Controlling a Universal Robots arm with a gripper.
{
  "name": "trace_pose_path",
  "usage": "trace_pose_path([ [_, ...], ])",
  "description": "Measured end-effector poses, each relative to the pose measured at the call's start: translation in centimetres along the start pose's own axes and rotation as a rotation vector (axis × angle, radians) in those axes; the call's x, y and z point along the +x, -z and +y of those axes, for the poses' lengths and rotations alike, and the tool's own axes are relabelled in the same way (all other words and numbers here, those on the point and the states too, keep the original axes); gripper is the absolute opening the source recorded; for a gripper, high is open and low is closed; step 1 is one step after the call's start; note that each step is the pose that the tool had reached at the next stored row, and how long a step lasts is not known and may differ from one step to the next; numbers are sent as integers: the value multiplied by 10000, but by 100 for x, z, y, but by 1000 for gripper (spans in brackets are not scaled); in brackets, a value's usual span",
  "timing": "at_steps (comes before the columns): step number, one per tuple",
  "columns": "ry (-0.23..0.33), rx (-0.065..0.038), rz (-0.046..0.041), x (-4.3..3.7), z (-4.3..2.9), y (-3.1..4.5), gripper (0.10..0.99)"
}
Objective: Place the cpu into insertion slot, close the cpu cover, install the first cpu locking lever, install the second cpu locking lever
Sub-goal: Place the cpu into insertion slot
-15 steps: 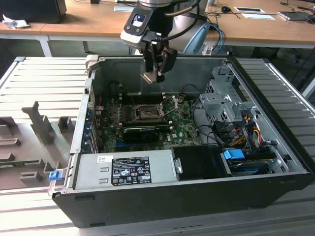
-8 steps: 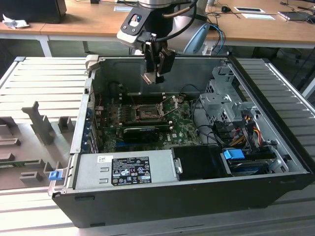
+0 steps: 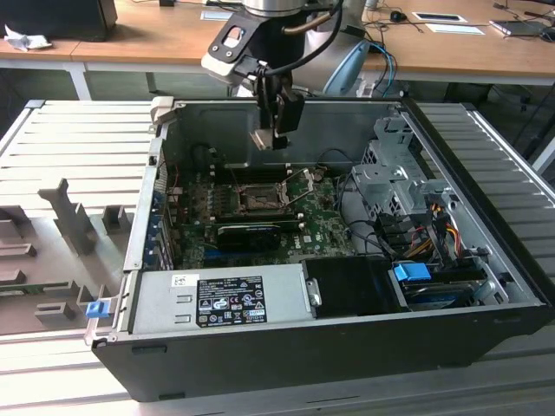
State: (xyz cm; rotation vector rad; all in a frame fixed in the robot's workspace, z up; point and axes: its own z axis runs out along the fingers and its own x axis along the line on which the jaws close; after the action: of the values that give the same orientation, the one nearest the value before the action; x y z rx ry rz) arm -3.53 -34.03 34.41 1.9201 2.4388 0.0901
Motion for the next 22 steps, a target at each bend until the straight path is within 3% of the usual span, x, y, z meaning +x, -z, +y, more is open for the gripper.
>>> trace_pose_path([
  [13,-1498,-97,-130,0,-6,-92,525],
  [22,-1587,-95,-151,-2,-21,-308,525],
])
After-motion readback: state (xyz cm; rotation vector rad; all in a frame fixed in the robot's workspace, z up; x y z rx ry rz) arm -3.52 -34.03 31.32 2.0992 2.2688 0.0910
